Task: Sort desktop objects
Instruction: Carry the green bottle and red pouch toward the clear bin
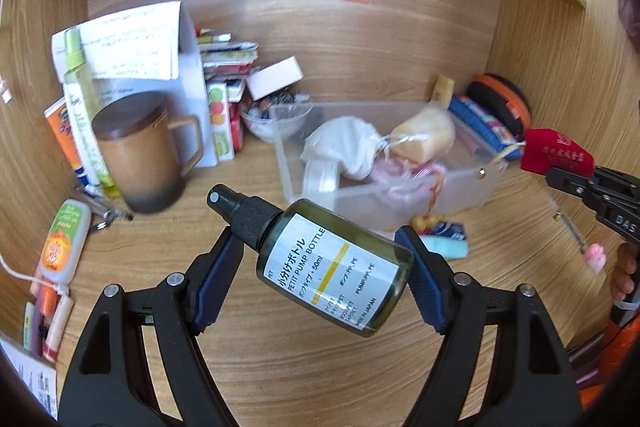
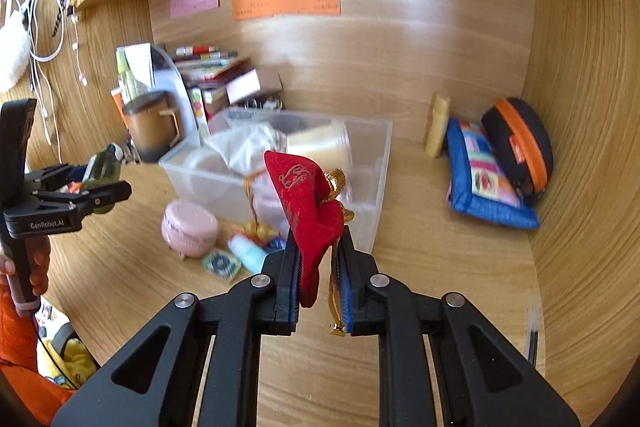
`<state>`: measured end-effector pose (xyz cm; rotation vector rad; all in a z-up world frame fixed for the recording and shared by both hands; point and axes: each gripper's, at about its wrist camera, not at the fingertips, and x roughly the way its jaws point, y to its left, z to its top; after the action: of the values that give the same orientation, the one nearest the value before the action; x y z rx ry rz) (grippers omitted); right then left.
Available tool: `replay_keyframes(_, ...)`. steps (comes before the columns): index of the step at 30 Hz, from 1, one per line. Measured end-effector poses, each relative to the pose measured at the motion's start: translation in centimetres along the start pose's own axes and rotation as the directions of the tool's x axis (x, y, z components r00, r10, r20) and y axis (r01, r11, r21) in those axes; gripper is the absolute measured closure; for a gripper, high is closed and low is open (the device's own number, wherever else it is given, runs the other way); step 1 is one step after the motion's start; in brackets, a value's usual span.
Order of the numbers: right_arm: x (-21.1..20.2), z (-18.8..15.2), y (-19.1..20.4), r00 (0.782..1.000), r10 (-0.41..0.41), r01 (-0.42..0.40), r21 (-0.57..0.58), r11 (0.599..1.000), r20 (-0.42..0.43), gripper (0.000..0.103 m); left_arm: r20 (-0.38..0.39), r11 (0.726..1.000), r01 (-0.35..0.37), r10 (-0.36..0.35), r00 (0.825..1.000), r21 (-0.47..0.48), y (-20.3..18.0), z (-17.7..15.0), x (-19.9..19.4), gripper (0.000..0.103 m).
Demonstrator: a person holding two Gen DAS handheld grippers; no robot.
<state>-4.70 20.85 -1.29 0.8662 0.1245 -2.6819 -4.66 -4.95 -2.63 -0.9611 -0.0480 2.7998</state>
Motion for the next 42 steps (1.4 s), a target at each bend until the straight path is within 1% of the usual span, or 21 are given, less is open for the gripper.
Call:
replay_keyframes(3, 0.0, 1.1, 0.0, 1.000, -0.002, 0.002, -0.002, 1.000, 0.024, 0.089, 0.017, 1.000, -0.010, 0.009, 1.000, 0.007, 0.0, 1.0, 0.0, 0.026)
replay_keyframes(6, 0.4, 2.2, -0.2, 0.999, 0.001, 0.000, -0.008, 1.000, 0.035, 0.089, 0.026, 1.000, 0.005, -0.005, 1.000, 0.004, 0.1, 1.9, 0.1, 0.026)
replay_keyframes(8, 0.7, 2.9, -0.2, 0.999, -0.001, 0.002, -0.011, 1.000, 0.040, 0.089, 0.033, 1.000, -0.003, 0.003, 0.999, 0.007, 0.1, 2.7, 0.2, 0.026)
replay_keyframes(17, 3.3, 5.4, -0.3, 0.999, 0.012, -0.011, -0.025, 1.000, 0.036, 0.089, 0.063, 0.999, -0.010, 0.007, 0.998, 0.038, -0.4, 6.2, 1.0, 0.025)
replay_keyframes(23, 5.1, 7.2, -0.7, 0.999, 0.027, -0.026, -0.018, 0.999, 0.035, 0.089, 0.059, 0.998, -0.002, -0.001, 0.998, 0.055, -0.8, 8.1, 2.4, 0.025)
replay_keyframes(26, 5.9, 8.0, -0.6, 0.999, 0.040, -0.039, -0.019, 0.999, 0.035, 0.089, 0.046, 0.998, 0.006, -0.009, 0.999, 0.060, -1.0, 8.9, 3.6, 0.025)
replay_keyframes(32, 7.2, 8.7, 1.0, 0.998, 0.063, -0.061, -0.066, 0.996, 0.028, 0.089, 0.006, 0.997, 0.025, -0.025, 1.000, 0.074, -1.4, 9.4, 5.9, 0.026)
replay_keyframes(36, 8.5, 8.9, 2.0, 0.997, 0.077, -0.077, -0.092, 0.993, 0.004, 0.089, -0.024, 0.997, 0.027, -0.025, 0.999, 0.078, -1.5, 9.4, 7.5, 0.025)
replay_keyframes(39, 9.7, 9.0, 2.6, 0.996, 0.083, -0.086, -0.114, 0.990, -0.031, 0.089, -0.058, 0.997, 0.022, -0.017, 0.998, 0.079, -1.2, 9.5, 8.9, 0.025)
replay_keyframes(42, 11.0, 9.2, 3.1, 0.995, 0.074, -0.082, -0.134, 0.988, -0.061, 0.089, -0.087, 0.997, 0.026, -0.019, 0.996, 0.079, -1.1, 9.4, 10.0, 0.025)
